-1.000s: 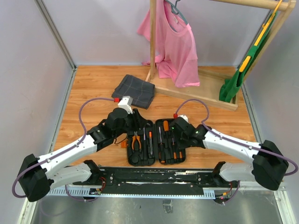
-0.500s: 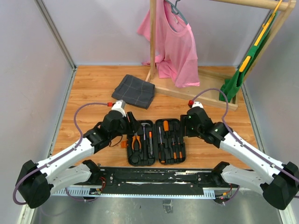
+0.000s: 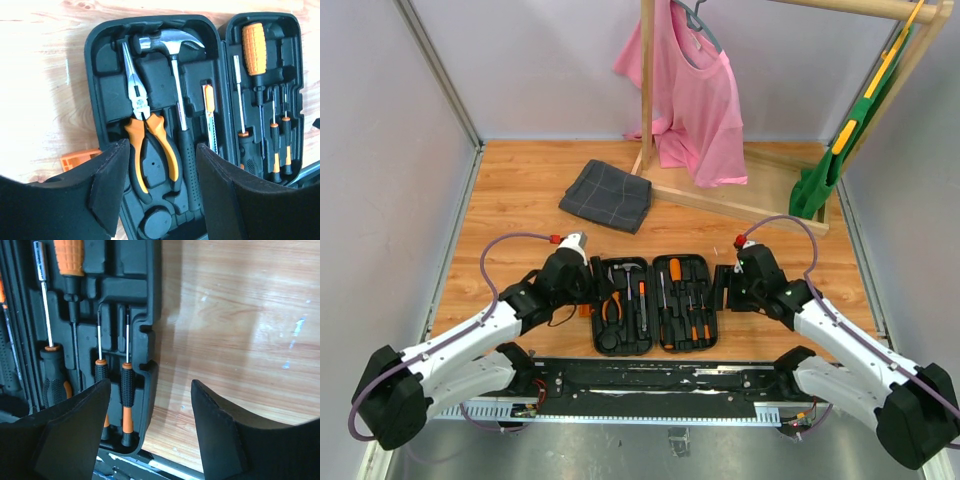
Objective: Sort the tools into containers
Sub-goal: Move the storage box to the center of the board.
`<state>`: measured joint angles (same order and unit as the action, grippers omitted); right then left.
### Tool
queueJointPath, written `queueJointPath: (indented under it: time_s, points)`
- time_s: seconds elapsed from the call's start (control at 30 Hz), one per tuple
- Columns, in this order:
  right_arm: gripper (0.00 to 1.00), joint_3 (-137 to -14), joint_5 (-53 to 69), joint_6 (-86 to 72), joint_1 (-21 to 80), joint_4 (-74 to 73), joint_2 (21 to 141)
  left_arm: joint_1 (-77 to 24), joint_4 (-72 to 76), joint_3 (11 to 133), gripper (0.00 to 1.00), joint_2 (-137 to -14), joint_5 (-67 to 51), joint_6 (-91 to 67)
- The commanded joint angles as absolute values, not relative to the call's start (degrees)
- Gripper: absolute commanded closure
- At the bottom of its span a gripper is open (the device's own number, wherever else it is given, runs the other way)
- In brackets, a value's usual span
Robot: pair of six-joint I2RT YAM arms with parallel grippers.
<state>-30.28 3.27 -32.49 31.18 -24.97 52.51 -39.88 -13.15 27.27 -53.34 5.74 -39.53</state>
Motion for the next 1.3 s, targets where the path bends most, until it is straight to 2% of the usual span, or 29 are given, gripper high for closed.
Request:
queueJointPath:
  time_s: [0.0, 0.5, 0.93, 1.27]
  points:
    - [0.34, -28.48, 8.45, -31.61, 29.40, -20.32, 52.84, -39.46, -17.46, 26.71, 0.39, -50.82, 9.02, -41.59]
    - [0.36, -26.63, 17.16, -33.28, 27.35, -13.18, 59.19, -39.46, -15.87, 24.48, 0.39, -55.49, 7.84, -40.62]
    - [0.50, -25.99, 14.95, -32.75, 26.72, -12.04, 61.71, -39.51, -8.24, 22.12, 0.40, -61.13, 4.12, -40.39]
    - [0.56, -26.55, 12.98, -32.11, 25.62, -12.02, 64.01, -39.48, 0.28, 22.26, 0.41, -67.89, 0.81, -39.98]
